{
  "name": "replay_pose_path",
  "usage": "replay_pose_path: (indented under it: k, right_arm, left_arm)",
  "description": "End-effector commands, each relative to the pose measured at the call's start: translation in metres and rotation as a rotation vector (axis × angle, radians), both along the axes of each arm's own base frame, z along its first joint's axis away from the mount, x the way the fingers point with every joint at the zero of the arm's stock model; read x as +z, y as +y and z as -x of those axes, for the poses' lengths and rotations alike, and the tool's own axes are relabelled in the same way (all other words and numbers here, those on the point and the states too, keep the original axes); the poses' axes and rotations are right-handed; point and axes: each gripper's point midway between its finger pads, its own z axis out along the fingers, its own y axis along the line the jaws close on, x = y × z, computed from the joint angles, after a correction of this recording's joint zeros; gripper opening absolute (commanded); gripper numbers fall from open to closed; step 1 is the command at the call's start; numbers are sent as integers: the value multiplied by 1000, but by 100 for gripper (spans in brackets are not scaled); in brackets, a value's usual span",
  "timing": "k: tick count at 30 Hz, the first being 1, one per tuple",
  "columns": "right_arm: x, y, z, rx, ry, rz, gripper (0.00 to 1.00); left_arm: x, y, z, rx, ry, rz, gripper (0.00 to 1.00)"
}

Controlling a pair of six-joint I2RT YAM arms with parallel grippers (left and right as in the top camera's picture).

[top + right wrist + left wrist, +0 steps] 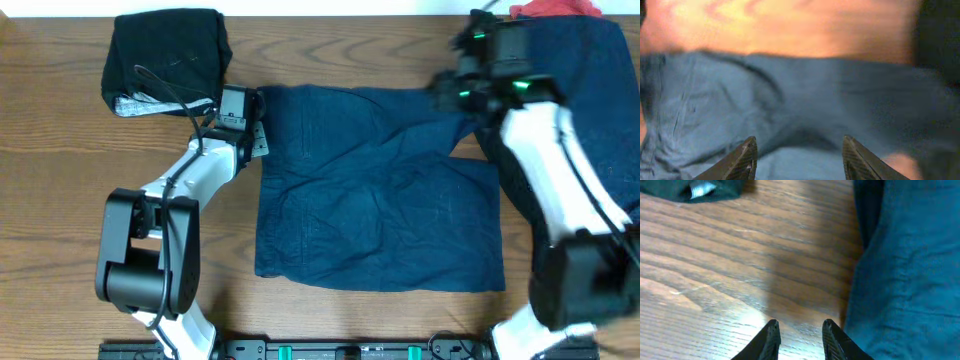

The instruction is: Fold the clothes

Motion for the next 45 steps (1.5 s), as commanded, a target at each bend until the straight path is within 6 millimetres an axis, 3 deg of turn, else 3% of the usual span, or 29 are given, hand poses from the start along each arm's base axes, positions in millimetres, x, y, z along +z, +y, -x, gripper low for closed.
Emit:
replay_pose_path:
  k: [1,4,8,11,19,27,33,36,39,41,43,45]
  right_arm:
    - [-32,39,3,124,50,-35,53]
    - [-53,54,-2,154,61,-43,53]
    - [-85,76,3,215,113,-55,53]
    - [-111,91,13,268,161,-32,53]
    - [-156,114,22,320,183,86,58]
    - [-194,122,-11,269,34,225,63]
    - [-231,132,-39,228,-81,200,72]
    - [-224,137,-55,215,-161,172,80]
    - [-196,144,-79,198,-251,140,92]
    - [-167,150,-93,200,-278,122,99]
    - [-133,155,-101,208,-292,124,99]
    - [-84,156,-104,207,-298,121,99]
  left_arm:
    - [44,-11,-10,-101,-100,43,33]
    - [68,-12,-10,-169,-150,5,38]
    - [84,-11,-7,-206,-178,-20,39]
    - [87,-11,-5,-206,-178,-20,39]
    - [86,-10,-4,-206,-172,-20,40]
    - [86,-9,-4,-202,-172,-26,39]
    - [84,-9,-1,-202,-157,-27,40]
    - [83,-8,0,-202,-150,-28,39]
    - [83,-8,0,-202,-149,-28,39]
    - [83,-8,0,-202,-149,-28,39]
    - [82,-8,1,-202,-147,-28,39]
    - [84,-8,3,-202,-141,-28,39]
